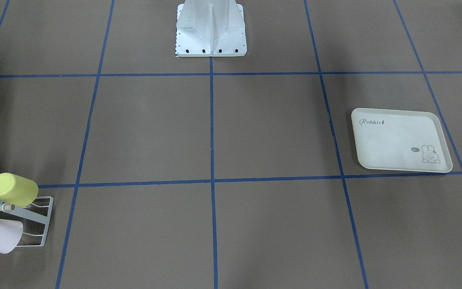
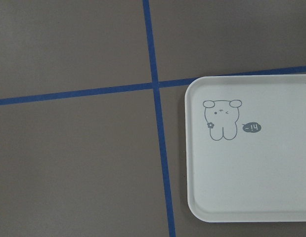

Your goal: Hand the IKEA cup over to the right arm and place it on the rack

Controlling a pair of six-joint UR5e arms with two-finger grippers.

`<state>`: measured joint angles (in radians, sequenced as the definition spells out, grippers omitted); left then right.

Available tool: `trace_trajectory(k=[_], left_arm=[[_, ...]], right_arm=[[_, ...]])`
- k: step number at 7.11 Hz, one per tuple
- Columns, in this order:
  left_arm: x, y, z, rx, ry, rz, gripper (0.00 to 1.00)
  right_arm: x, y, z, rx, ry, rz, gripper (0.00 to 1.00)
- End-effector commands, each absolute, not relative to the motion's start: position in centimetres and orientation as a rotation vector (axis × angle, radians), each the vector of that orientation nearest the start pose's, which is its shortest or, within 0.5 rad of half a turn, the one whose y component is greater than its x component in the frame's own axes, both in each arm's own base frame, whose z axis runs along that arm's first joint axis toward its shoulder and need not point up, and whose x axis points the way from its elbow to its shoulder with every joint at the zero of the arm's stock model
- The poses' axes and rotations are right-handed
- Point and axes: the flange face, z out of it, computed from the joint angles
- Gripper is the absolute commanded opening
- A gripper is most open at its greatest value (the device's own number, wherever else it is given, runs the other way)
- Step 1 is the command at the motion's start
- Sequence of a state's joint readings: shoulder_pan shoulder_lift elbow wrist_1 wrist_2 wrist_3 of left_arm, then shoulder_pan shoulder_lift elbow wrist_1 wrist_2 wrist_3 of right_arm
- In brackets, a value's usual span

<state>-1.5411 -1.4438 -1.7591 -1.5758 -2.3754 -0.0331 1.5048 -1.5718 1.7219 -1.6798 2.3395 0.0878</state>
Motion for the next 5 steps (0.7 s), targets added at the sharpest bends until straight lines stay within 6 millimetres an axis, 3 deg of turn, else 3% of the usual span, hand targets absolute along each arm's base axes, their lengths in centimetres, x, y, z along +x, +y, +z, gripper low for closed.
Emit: trace_trajectory(k=[1,3,5], left_arm=[[-4.8,-44.4,60.8,0.002,0.808,-0.034,1.0],[-4.8,-44.3,62.4,-0.026,0.813,-0.045,1.0],[-4.9,-44.3,61.8,-0.004,0.8,-0.036,1.0]], right_arm=[[3.1,-49.4,59.5,-0.018,-0.771,0.004,0.99],[3.1,-49.4,59.6,-0.022,-0.771,0.008,0.99],[3.1,-49.4,59.8,-0.025,-0.77,0.009,0.99]])
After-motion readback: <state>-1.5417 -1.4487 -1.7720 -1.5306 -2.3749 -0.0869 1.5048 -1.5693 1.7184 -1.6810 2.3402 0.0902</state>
